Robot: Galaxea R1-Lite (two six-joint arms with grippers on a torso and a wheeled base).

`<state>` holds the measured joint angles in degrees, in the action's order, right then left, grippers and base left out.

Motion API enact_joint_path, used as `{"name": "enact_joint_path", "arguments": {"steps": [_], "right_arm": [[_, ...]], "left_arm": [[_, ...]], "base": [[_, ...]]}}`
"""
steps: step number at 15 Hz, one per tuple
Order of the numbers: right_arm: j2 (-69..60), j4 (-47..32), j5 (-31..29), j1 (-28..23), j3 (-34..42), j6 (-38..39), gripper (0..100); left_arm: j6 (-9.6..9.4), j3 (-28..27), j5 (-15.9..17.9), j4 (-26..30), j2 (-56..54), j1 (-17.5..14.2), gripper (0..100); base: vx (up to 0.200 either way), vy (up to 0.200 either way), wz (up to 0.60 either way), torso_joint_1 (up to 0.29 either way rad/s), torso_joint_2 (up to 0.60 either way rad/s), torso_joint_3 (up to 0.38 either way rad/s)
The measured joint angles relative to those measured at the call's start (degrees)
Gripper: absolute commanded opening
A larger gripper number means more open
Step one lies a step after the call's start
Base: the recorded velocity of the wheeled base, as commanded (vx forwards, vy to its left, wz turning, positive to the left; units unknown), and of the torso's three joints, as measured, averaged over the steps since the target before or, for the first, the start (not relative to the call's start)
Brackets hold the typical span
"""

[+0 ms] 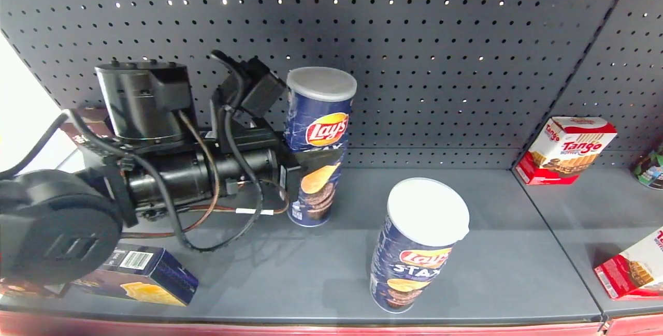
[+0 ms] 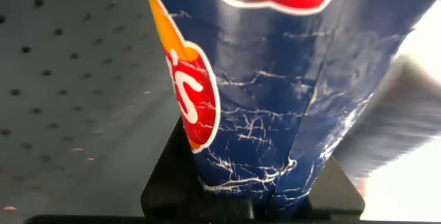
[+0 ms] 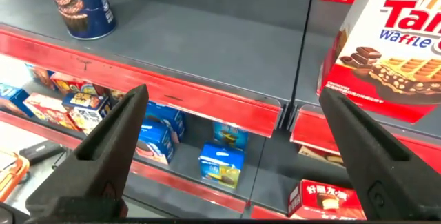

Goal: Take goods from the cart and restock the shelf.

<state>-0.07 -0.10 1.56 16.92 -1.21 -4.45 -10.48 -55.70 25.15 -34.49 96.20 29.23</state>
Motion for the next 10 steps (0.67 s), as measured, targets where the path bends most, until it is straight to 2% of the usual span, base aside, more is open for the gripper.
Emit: {"name": "enact_joint_path", "arguments": {"steps": [2, 5, 8, 10], "right_arm": [[0.0, 0.0, 0.0, 0.0, 0.0, 0.0, 100], [0.0, 0.0, 0.0, 0.0, 0.0, 0.0, 100], [0.0, 0.0, 0.0, 0.0, 0.0, 0.0, 100], [0.0, 0.0, 0.0, 0.0, 0.0, 0.0, 100]], "left_arm": [[-1.56, -5.0, 2.1, -2.3, 5.6, -0.7, 0], [-0.73, -14.8, 8.0, -3.5, 13.2, -1.0, 0], [-0.02, -20.9, 9.0, -3.9, 19.8, -0.9, 0], [0.00, -22.8, 9.2, -3.9, 23.0, -0.9, 0]], "base": [[0.000, 0.000, 0.00, 0.000, 0.00, 0.000], [0.000, 0.000, 0.00, 0.000, 0.00, 0.000], [0.000, 0.000, 0.00, 0.000, 0.00, 0.000], [0.000, 0.000, 0.00, 0.000, 0.00, 0.000]]}}
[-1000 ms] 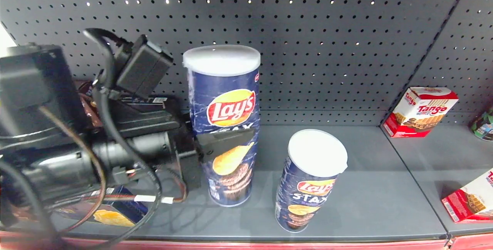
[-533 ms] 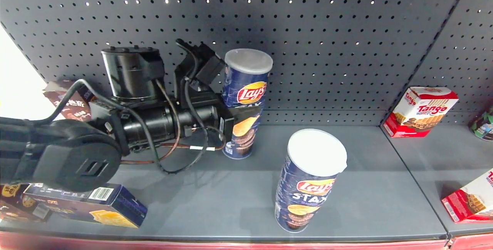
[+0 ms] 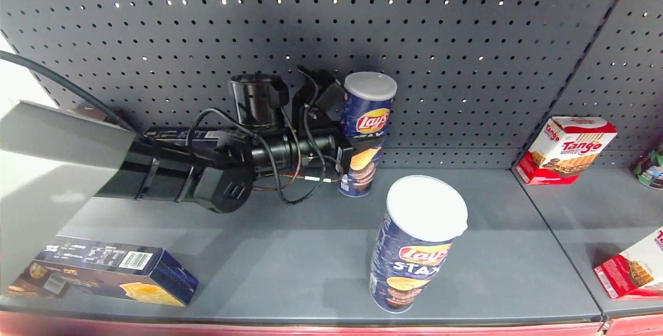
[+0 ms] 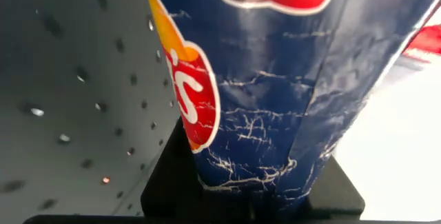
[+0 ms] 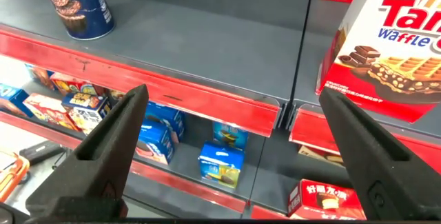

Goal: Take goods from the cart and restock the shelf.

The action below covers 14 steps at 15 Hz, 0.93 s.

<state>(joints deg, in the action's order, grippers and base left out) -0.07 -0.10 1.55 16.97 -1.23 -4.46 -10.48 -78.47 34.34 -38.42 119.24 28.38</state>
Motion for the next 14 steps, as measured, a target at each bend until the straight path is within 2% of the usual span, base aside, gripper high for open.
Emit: {"name": "enact_joint_path", "arguments": {"steps": [6, 10, 14], "right_arm": [[0.0, 0.0, 0.0, 0.0, 0.0, 0.0, 100], [0.0, 0.0, 0.0, 0.0, 0.0, 0.0, 100], [0.0, 0.0, 0.0, 0.0, 0.0, 0.0, 100]], "left_arm": [[0.00, -2.5, 0.1, -2.1, 5.2, -0.4, 0], [3.07, -5.0, 0.0, -5.3, 7.4, -0.1, 0], [3.12, -6.9, 0.0, -5.8, 9.0, 0.0, 0]], "base": [[0.000, 0.000, 0.00, 0.000, 0.00, 0.000], [0.000, 0.000, 0.00, 0.000, 0.00, 0.000], [0.000, 0.000, 0.00, 0.000, 0.00, 0.000]]}}
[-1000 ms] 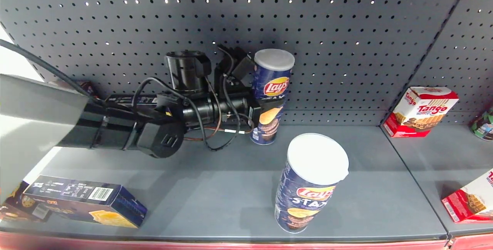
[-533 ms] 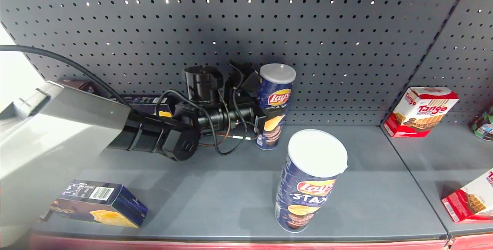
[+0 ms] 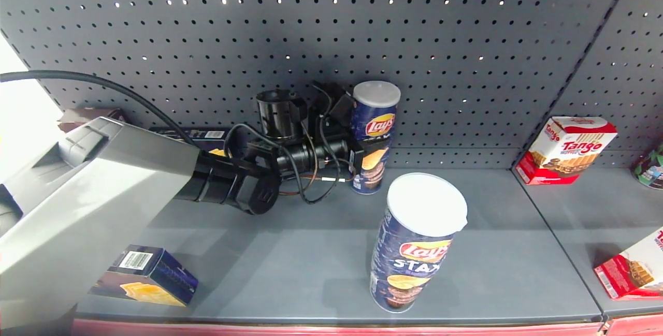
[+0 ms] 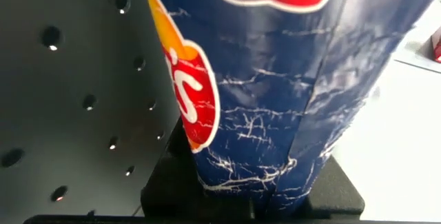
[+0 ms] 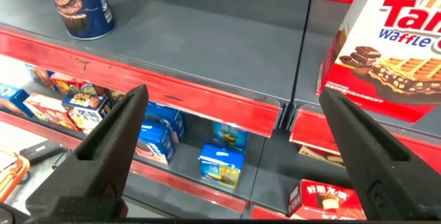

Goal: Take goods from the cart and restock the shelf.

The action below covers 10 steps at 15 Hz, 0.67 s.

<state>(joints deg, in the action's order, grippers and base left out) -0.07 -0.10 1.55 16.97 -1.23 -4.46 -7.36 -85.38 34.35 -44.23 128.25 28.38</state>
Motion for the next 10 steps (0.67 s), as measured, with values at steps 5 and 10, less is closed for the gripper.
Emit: {"name": "enact_joint_path", "arguments": {"steps": [5, 10], "right_arm": [[0.0, 0.0, 0.0, 0.0, 0.0, 0.0, 100], [0.0, 0.0, 0.0, 0.0, 0.0, 0.0, 100]], "left_arm": [[-0.07, 0.4, -0.2, -0.1, 0.4, 0.0, 100], [0.06, 3.8, -0.6, 0.6, -3.0, -0.4, 100]], "base": [[0.000, 0.000, 0.00, 0.000, 0.00, 0.000], [0.000, 0.000, 0.00, 0.000, 0.00, 0.000]]}}
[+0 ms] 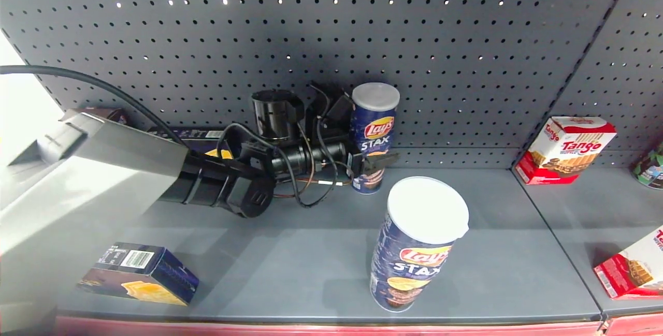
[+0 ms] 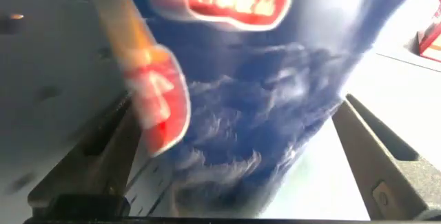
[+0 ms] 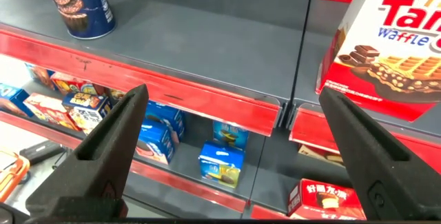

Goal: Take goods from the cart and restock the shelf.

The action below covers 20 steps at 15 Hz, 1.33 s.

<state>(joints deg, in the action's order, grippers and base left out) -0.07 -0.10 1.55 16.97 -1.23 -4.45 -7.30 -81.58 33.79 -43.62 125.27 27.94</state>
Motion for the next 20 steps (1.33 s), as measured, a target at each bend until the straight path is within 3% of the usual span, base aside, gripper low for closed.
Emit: {"name": "enact_joint_path", "arguments": {"steps": [3, 4, 6, 10, 14, 15, 17, 20], "right_arm": [[0.0, 0.0, 0.0, 0.0, 0.0, 0.0, 100], [0.0, 0.0, 0.0, 0.0, 0.0, 0.0, 100], [0.0, 0.0, 0.0, 0.0, 0.0, 0.0, 100], [0.0, 0.0, 0.0, 0.0, 0.0, 0.0, 100], [0.0, 0.0, 0.0, 0.0, 0.0, 0.0, 100], [0.0, 0.0, 0.0, 0.0, 0.0, 0.0, 100], [0.0, 0.0, 0.0, 0.0, 0.0, 0.0, 100], [0.0, 0.0, 0.0, 0.0, 0.0, 0.0, 100]], "left_arm": [[0.05, 4.4, -0.5, 2.5, -5.5, -0.2, 100], [0.00, 5.5, -2.1, 4.1, -7.5, -0.4, 100], [-0.05, 7.5, -8.9, 6.5, -11.1, -0.2, 100], [-0.16, 11.4, -13.5, 7.8, -15.9, 0.6, 100], [-2.85, 18.8, -30.6, 7.8, -19.2, 1.9, 100], [-4.13, 20.1, -32.5, 7.7, -19.6, 2.2, 100], [-5.52, 21.1, -33.2, 7.5, -19.8, 2.5, 100], [-5.97, 19.7, -33.7, 7.6, -18.5, 2.6, 100]], "base": [[0.000, 0.000, 0.00, 0.000, 0.00, 0.000], [0.000, 0.000, 0.00, 0.000, 0.00, 0.000], [0.000, 0.000, 0.00, 0.000, 0.00, 0.000], [0.000, 0.000, 0.00, 0.000, 0.00, 0.000], [0.000, 0.000, 0.00, 0.000, 0.00, 0.000], [0.000, 0.000, 0.00, 0.000, 0.00, 0.000], [0.000, 0.000, 0.00, 0.000, 0.00, 0.000], [0.000, 0.000, 0.00, 0.000, 0.00, 0.000]]}}
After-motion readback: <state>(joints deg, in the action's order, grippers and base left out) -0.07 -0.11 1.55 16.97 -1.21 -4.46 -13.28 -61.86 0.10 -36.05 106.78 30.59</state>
